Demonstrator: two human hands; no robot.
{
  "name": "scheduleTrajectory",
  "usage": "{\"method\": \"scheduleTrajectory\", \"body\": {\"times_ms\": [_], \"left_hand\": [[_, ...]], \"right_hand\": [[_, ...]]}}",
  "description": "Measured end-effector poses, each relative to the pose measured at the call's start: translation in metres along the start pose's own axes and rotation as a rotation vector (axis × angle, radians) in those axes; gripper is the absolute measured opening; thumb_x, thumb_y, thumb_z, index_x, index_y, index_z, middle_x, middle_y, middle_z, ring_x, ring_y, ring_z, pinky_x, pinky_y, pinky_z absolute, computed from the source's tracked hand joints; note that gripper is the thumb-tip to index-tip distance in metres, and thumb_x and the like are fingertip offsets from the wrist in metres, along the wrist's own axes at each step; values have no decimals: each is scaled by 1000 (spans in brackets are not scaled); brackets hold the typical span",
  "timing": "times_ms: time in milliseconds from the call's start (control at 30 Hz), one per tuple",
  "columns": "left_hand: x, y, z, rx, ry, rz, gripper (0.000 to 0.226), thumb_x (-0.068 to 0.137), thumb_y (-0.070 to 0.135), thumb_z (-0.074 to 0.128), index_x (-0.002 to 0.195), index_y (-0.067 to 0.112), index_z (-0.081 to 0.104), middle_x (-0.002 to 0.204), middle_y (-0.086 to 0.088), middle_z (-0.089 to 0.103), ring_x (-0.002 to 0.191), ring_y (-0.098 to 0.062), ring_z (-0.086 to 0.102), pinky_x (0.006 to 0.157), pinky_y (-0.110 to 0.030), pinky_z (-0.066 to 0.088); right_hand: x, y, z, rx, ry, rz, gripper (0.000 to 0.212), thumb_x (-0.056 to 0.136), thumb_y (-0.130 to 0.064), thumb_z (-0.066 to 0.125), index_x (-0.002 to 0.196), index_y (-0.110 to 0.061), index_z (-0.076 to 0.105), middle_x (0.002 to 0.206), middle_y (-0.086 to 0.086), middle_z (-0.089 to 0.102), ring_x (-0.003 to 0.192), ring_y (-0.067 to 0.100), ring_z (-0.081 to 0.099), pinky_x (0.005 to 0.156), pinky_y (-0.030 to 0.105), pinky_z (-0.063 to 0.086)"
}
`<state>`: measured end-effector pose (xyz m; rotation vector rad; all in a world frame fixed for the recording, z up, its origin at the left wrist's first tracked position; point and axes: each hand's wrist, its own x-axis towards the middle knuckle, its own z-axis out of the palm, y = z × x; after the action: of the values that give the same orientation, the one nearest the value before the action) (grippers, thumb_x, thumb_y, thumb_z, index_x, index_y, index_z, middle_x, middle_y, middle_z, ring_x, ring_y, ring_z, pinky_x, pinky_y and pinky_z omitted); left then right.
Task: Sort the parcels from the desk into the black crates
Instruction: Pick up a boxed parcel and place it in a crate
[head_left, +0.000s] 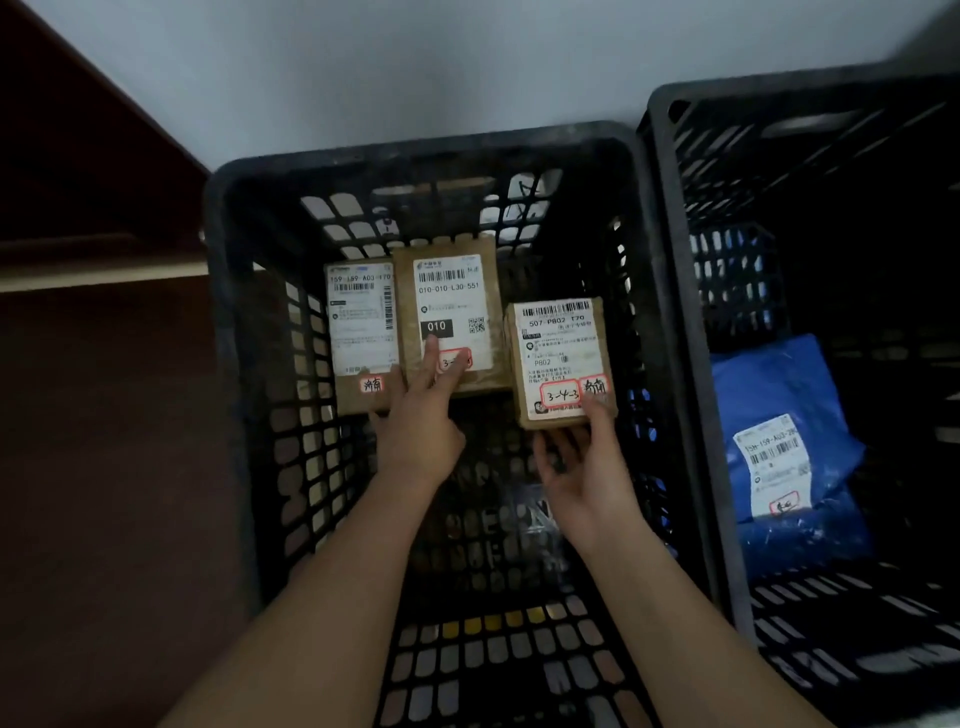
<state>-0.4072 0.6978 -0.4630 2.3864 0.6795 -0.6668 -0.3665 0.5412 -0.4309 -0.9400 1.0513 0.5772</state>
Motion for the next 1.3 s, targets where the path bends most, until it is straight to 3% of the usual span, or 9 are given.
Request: {"method": "scheduleTrajectory", "body": {"times_ms": [133,200,500,667,900,1100,1167,1233,1300], "left_hand": [[-1,2,-1,-38,38,19,90,88,-5,55,154,40,16,163,10,-8,150,-35,-1,115,-46,28],[-1,3,-2,-35,54,32,89,87,-6,54,155,38,17,164,8,-5,150,-36,1,114,-43,30],[2,4,-2,-47,83,30,82,89,-5,52,154,34,24,164,4,2,149,-36,5,119,-42,17],[4,3,1,-85,95,30,80,89,-5,54,154,33,26,164,4,2,149,-39,3,120,-40,10],[4,1,3,-91,115,43,78,89,-5,52,153,33,28,164,3,4,149,-40,6,120,-38,9],[5,-4,7,-125,123,68,79,88,-8,52,153,32,30,164,3,5,149,-40,6,118,-36,6],[4,-6,8,-144,117,75,80,87,-9,53,152,32,31,163,5,5,149,-39,3,115,-32,2],[5,-8,7,-167,101,77,80,87,-11,53,152,32,32,162,7,4,150,-37,2,115,-32,0],[6,-11,7,-187,83,90,82,85,-12,54,151,33,34,161,10,5,150,-36,6,122,-42,9]], "right_hand": [[10,-3,15,56,-9,12,45,91,-32,67,132,-18,57,121,2,68,121,16,58,92,32,52],[16,-6,24,97,5,24,46,90,-32,68,131,-17,56,121,4,67,120,17,57,98,34,51],[39,2,29,83,-30,0,53,89,-32,69,137,-18,52,126,4,65,122,16,56,88,34,54],[43,-1,31,-63,-88,5,52,84,-36,71,131,-19,57,123,3,67,121,18,56,97,43,51],[49,-13,24,-89,-148,50,33,90,-21,67,122,-18,63,113,5,69,119,24,57,104,51,45],[57,-15,26,-154,-137,44,23,94,-20,63,117,-19,63,113,7,70,114,26,61,90,44,51],[64,-16,33,-146,-97,57,18,96,-20,62,113,-18,63,111,7,69,112,27,61,93,45,51],[72,-17,44,-101,-29,63,31,95,-19,64,124,-11,58,117,12,67,110,28,63,95,47,52],[81,-15,55,-81,37,35,44,93,-18,67,132,-6,51,122,15,66,103,28,66,93,47,55]]}}
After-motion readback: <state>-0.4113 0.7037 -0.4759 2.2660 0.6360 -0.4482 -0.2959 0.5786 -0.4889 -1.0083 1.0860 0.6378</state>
